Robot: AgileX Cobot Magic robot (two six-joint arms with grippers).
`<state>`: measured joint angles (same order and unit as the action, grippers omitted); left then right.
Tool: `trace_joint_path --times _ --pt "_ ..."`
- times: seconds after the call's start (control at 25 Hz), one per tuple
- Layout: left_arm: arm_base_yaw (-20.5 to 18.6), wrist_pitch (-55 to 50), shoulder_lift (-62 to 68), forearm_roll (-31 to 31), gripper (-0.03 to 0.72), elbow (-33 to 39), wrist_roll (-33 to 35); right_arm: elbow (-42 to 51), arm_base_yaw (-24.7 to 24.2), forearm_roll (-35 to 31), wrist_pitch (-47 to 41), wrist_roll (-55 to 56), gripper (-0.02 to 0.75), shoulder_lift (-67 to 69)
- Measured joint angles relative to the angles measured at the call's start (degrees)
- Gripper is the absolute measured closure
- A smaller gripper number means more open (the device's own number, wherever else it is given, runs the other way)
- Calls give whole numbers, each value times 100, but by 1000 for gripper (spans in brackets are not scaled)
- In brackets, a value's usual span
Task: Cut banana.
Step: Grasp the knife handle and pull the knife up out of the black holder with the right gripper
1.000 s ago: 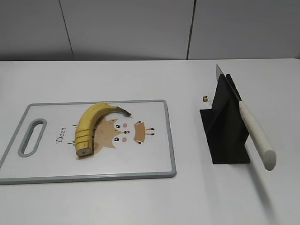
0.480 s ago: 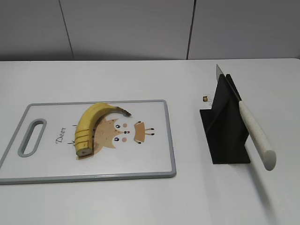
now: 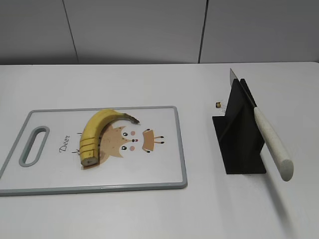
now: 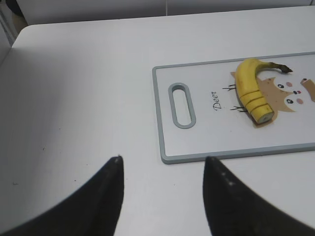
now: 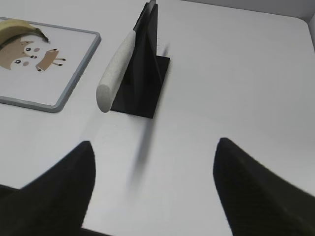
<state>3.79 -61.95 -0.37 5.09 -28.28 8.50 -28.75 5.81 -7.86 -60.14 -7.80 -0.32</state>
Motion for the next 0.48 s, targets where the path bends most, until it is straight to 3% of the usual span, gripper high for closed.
trace_joint_path --times 0.48 --pt "0 0 0 0 185 0 0 0 -2 -2 0 0 169 0"
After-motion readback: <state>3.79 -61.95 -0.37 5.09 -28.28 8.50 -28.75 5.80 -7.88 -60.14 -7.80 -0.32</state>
